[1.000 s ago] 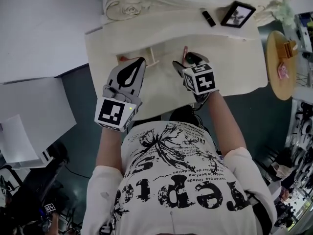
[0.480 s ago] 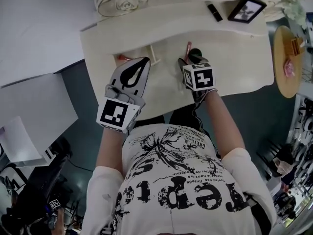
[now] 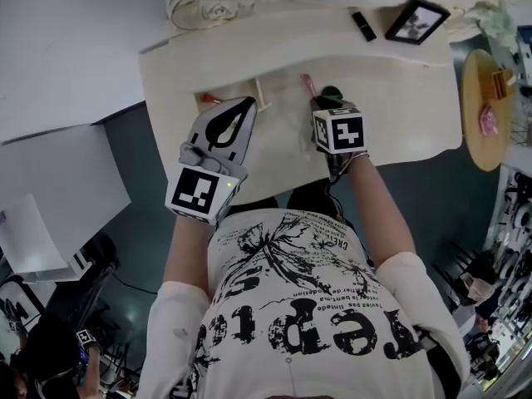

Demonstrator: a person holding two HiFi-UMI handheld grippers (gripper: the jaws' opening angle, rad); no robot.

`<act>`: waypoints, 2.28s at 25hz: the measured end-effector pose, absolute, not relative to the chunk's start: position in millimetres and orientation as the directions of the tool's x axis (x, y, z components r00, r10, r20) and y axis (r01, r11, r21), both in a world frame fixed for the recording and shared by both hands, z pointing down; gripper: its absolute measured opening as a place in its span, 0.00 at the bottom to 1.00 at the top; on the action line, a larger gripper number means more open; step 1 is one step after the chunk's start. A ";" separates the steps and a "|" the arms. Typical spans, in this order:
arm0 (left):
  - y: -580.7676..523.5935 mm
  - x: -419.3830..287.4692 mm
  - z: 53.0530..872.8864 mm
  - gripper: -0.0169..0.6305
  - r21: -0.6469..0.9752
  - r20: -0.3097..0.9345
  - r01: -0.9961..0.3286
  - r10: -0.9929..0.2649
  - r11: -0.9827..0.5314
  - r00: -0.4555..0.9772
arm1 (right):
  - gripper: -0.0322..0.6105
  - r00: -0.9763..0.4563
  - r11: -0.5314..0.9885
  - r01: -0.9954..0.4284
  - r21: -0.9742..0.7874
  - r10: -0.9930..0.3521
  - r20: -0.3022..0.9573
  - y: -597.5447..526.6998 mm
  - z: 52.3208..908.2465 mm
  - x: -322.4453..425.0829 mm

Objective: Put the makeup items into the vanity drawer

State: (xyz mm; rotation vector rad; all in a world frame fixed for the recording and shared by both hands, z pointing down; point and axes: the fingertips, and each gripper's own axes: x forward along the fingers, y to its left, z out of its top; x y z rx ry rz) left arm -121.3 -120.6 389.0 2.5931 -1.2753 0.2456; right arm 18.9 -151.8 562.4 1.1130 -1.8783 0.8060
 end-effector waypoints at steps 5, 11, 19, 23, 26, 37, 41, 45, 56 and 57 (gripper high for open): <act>-119.2 -125.1 375.2 0.05 0.121 0.220 -0.807 -0.778 -0.577 0.589 | 0.14 -0.331 0.470 -0.877 -0.099 -0.441 0.834 -158.6 532.2 13.5; -109.1 -137.4 353.0 0.05 0.088 0.192 -0.840 -0.818 -0.535 0.541 | 0.14 -0.414 0.584 -0.807 -0.088 -0.453 0.789 -158.7 487.0 -10.7; -77.3 -172.7 337.3 0.05 0.067 0.175 -0.908 -0.891 -0.413 0.418 | 0.14 -0.517 0.766 -0.637 -0.089 -0.338 0.787 -128.4 463.7 -62.6; -65.2 -186.8 333.0 0.05 0.063 0.172 -0.936 -0.920 -0.345 0.351 | 0.14 -0.560 0.830 -0.550 -0.091 -0.285 0.778 -122.2 457.6 -89.0; -57.3 -197.1 329.9 0.05 0.061 0.172 -0.955 -0.939 -0.291 0.297 | 0.14 -0.587 0.874 -0.476 -0.098 -0.233 0.775 -118.1 456.0 -111.0; -27.5 -237.8 347.7 0.05 0.088 0.219 -0.991 -0.969 -0.096 0.113 | 0.14 -0.556 0.961 -0.249 -0.121 -0.039 0.831 -105.9 492.0 -173.8; -24.4 -242.5 356.6 0.05 0.092 0.239 -0.994 -0.967 -0.064 0.084 | 0.15 -0.581 0.960 -0.258 -0.105 -0.068 0.811 -117.5 495.5 -183.1; -27.3 -237.4 364.6 0.05 0.100 0.250 -0.993 -0.964 -0.069 0.092 | 0.49 -0.643 0.944 -0.285 -0.166 -0.060 0.763 -122.7 492.4 -187.2; -56.0 -202.7 355.2 0.05 0.100 0.230 -0.969 -0.942 -0.227 0.244 | 0.54 -0.642 0.894 -0.427 -0.139 -0.192 0.743 -132.5 470.8 -135.0; -61.7 -194.9 355.1 0.05 0.096 0.229 -0.963 -0.936 -0.252 0.268 | 0.54 -0.635 0.881 -0.451 -0.140 -0.208 0.744 -135.9 471.3 -125.0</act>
